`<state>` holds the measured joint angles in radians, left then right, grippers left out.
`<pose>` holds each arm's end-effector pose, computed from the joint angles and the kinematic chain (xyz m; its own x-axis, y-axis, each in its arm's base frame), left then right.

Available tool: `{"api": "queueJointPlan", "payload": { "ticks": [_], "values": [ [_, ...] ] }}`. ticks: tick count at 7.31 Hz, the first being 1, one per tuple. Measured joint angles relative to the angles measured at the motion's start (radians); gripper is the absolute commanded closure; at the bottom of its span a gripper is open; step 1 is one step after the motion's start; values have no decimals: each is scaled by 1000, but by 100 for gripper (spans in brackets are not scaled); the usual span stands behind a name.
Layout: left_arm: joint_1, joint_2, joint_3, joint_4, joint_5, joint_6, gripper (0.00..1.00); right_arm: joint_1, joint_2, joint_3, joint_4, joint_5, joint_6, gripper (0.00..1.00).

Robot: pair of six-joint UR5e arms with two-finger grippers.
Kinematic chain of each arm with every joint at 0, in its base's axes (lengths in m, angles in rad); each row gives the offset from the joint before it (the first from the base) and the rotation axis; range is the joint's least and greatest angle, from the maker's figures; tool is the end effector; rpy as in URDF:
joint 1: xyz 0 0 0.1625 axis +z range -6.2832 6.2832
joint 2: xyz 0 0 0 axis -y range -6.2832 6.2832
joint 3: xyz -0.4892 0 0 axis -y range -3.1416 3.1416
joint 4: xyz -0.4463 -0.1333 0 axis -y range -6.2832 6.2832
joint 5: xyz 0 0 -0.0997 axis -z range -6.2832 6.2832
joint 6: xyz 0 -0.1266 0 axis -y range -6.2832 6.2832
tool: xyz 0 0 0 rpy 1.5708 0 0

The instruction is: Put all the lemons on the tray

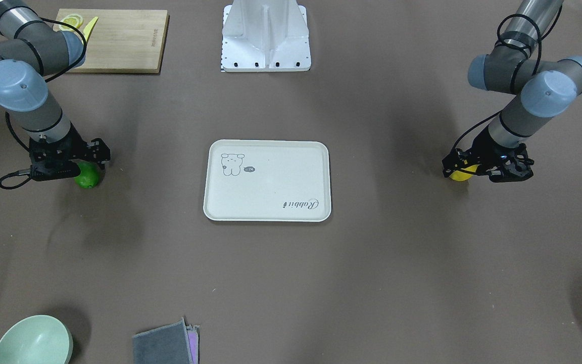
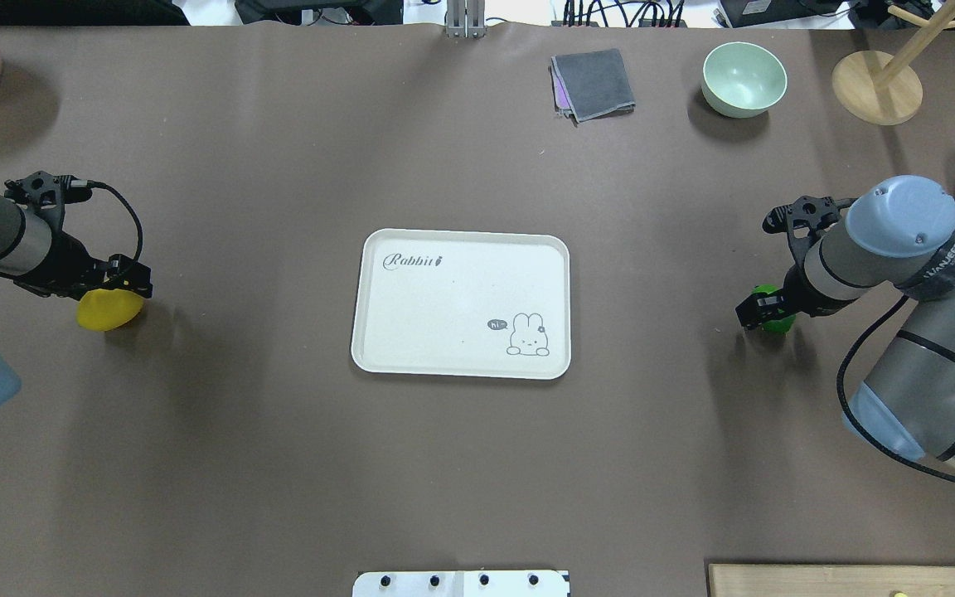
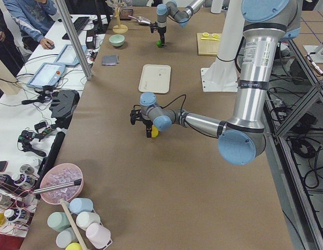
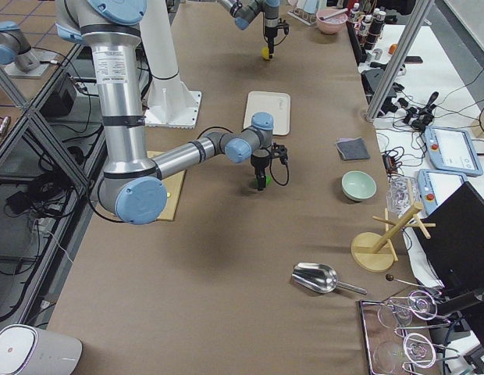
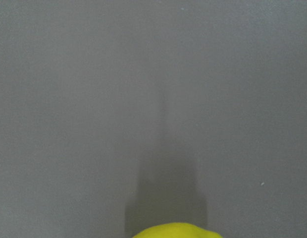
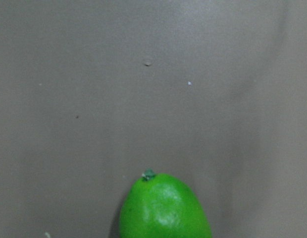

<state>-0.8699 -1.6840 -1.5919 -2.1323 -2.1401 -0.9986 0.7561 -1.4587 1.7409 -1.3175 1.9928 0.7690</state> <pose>0.3646 -0.5329 0.6067 0.6440 -0.0560 -0.7629 0.0858 0.9963 -0.0007 -0.4010 -0.4901 0.5728 0.7756 -0.1696 0.6080 0.1201 0.9853 0.1217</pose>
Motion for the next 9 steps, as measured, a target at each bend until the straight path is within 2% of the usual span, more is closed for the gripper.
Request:
{"api": "queueJointPlan", "payload": {
  "ticks": [1, 2, 3, 5, 7, 8, 9],
  "values": [
    [0, 0, -1, 0, 0, -1, 38, 0, 1, -30, 40, -1, 4, 99],
    [0, 2, -3, 0, 0, -4, 89, 1, 1, -37, 60, -1, 9, 100],
    [0, 4, -7, 0, -4, -9, 100, 5, 2, -24, 63, 6, 14, 100],
    [-2, 11, -29, 6, -22, -12, 100, 36, 3, 15, 34, 41, 16, 100],
    [-12, 10, -69, 58, -69, -10, 100, 75, 8, 76, -52, 75, 7, 100],
    [-26, 1, -122, 148, -87, -1, 100, 115, 38, 113, -134, 121, -2, 100],
    [-50, -34, -200, 302, -104, 26, 100, 174, 100, 155, -266, 179, -34, 100]
  ]
}}
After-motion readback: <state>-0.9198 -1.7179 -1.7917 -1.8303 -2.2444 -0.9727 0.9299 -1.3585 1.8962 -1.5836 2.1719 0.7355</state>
